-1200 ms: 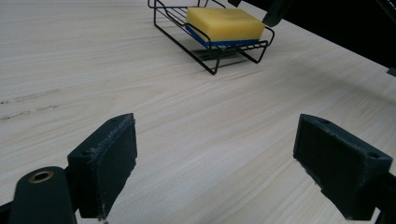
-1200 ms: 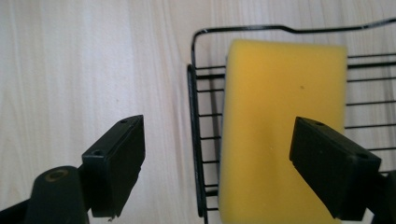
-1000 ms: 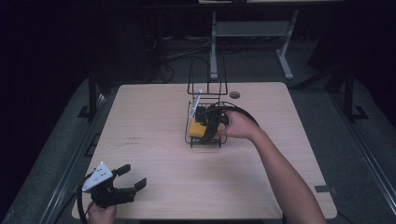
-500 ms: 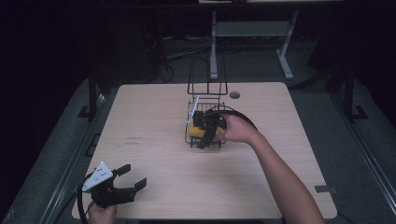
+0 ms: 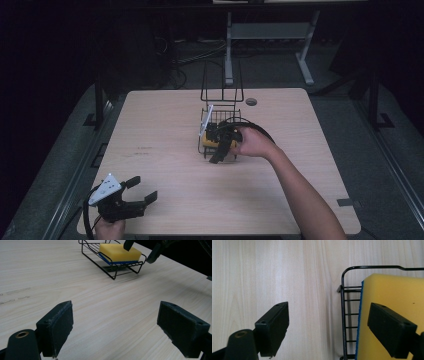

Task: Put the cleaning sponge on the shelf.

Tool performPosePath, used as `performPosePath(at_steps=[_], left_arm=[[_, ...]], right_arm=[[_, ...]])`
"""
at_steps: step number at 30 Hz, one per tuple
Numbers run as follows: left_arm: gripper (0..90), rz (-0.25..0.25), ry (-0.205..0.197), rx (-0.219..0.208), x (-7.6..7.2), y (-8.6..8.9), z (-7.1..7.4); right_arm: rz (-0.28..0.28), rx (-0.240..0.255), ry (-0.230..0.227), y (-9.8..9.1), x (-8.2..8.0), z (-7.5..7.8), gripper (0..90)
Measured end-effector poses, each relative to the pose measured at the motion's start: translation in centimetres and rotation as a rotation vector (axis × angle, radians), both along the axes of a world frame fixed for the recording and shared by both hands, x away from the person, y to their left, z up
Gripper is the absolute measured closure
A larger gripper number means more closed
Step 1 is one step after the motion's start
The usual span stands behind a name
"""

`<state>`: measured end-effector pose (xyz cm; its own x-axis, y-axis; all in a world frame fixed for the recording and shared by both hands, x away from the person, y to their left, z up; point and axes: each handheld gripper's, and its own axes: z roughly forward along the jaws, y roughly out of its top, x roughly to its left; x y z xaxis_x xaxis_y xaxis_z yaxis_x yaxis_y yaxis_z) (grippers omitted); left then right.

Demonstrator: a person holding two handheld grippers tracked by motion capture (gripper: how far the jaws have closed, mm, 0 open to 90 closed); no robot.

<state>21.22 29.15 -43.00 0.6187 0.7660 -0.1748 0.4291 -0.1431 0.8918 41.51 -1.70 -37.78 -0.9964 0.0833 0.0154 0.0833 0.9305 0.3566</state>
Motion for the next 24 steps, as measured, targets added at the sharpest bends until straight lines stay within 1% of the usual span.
performPosePath(at_steps=[2,3,5,7,11,14,15,16,17,18,19,20,21,22,24], left_arm=[[12.8,0.0,-0.001,0.002,0.0,0.0,0.0],[12.8,0.0,-0.001,0.002,0.0,0.0,0.0],[12.8,0.001,-0.002,0.004,0.0,0.0,0.0],[12.8,0.001,-0.002,0.004,0.0,0.0,0.0],[12.8,0.01,-0.001,0.0,0.0,0.1,0.0],[12.8,0.015,-0.001,-0.001,0.0,0.1,0.0],[12.8,0.012,-0.001,0.004,0.1,0.2,0.0],[12.8,0.012,-0.001,0.004,0.1,0.2,0.0],[12.8,0.014,0.0,0.002,0.1,0.1,0.0],[12.8,0.014,0.0,0.002,0.1,0.1,0.0],[12.8,0.014,0.0,0.002,0.1,0.1,0.0],[12.8,0.012,0.0,0.003,0.1,0.1,0.0],[12.8,0.012,0.0,0.003,0.1,0.1,0.0],[12.8,0.008,0.002,0.003,0.1,0.0,0.0],[12.8,0.002,0.002,0.009,0.0,0.0,-0.1]], right_arm=[[-0.005,-0.002,0.001,-0.1,-0.2,0.0,17.1],[-0.004,0.015,0.006,-0.3,-0.3,-0.1,17.1],[-0.012,0.018,0.011,-0.5,-0.6,-0.2,17.1],[-0.009,0.017,0.007,-0.6,-0.7,-0.2,17.1],[0.0,0.037,0.001,-1.2,-1.5,-0.4,17.2],[0.002,0.041,0.005,-1.4,-1.8,-0.5,17.2],[0.007,0.035,0.001,-1.6,-2.2,-0.6,17.2],[0.007,0.035,0.001,-1.6,-2.2,-0.6,17.2],[0.001,0.042,0.005,-2.0,-2.5,-0.8,17.2],[0.001,0.042,0.005,-2.0,-2.5,-0.8,17.2],[-0.004,0.057,0.006,-2.4,-2.8,-0.9,17.2],[0.001,0.061,0.006,-2.5,-3.0,-1.0,17.2],[0.001,0.061,0.006,-2.5,-3.0,-1.0,17.2],[-0.005,0.055,0.003,-2.9,-3.4,-1.3,17.2],[-0.007,0.056,0.002,-3.1,-3.6,-1.4,17.2]])
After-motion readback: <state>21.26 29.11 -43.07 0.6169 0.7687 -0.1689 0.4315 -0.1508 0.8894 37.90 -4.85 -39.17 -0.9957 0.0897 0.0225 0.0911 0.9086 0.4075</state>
